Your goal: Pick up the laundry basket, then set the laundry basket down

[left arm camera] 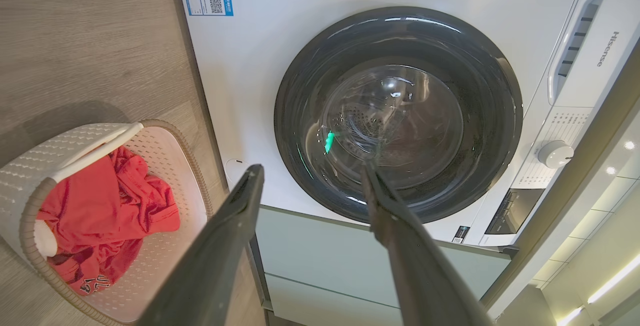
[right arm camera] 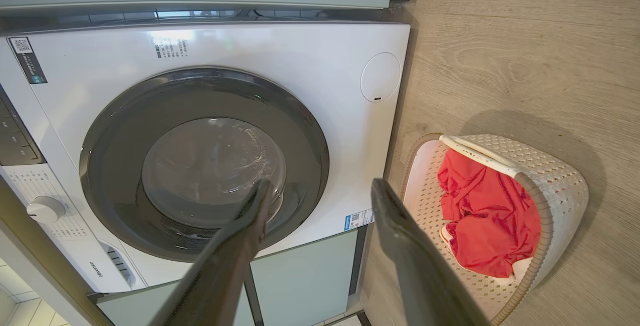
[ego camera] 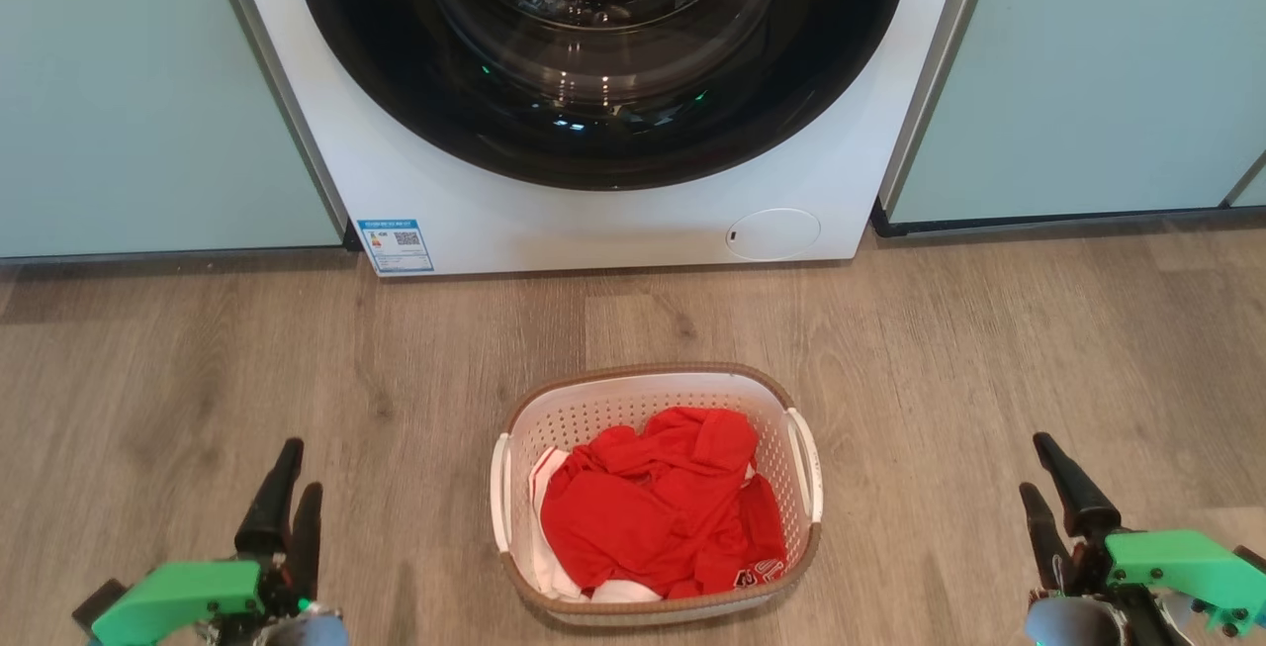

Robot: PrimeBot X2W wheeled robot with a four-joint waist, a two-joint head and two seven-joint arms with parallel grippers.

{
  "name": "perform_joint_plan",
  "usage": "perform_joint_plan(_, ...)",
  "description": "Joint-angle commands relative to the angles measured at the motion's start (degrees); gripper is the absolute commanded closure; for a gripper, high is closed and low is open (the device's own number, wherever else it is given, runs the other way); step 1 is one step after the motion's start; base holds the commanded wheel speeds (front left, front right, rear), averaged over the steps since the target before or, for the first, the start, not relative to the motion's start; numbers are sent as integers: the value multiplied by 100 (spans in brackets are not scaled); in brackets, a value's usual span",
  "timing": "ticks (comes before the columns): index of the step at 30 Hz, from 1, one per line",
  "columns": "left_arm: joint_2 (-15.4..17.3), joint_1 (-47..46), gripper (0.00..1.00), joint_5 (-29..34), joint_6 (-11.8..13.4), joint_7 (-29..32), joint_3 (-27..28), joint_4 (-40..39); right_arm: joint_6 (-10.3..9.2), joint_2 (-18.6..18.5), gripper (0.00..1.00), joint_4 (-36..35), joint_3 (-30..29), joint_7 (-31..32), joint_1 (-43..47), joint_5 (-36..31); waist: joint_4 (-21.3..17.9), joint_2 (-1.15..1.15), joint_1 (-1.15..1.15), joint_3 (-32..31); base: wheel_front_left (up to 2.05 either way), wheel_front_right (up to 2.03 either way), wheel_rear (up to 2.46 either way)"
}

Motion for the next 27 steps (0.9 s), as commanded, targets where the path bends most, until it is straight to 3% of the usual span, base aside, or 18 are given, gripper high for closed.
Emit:
perform_joint_plan(1, 57, -282, 0, 42, -5, -75, 32, -218, 1, -21, 0, -213, -10, -65, -234, -93, -1, 0, 0, 0, 0, 0, 0)
perform_joint_plan(14, 61, -338, 0, 256, -9, -279, 182, -308, 2, -28, 0, -228, -145, -267, -333, -497, -16, 0, 0, -21, 0, 0, 0)
perform_joint_plan(27, 65, -479, 0, 684, -14, -500, 456, -594, 3, -36, 0, -831, -343, -485, -537, -1550, -15, 0, 0, -21, 0, 0, 0)
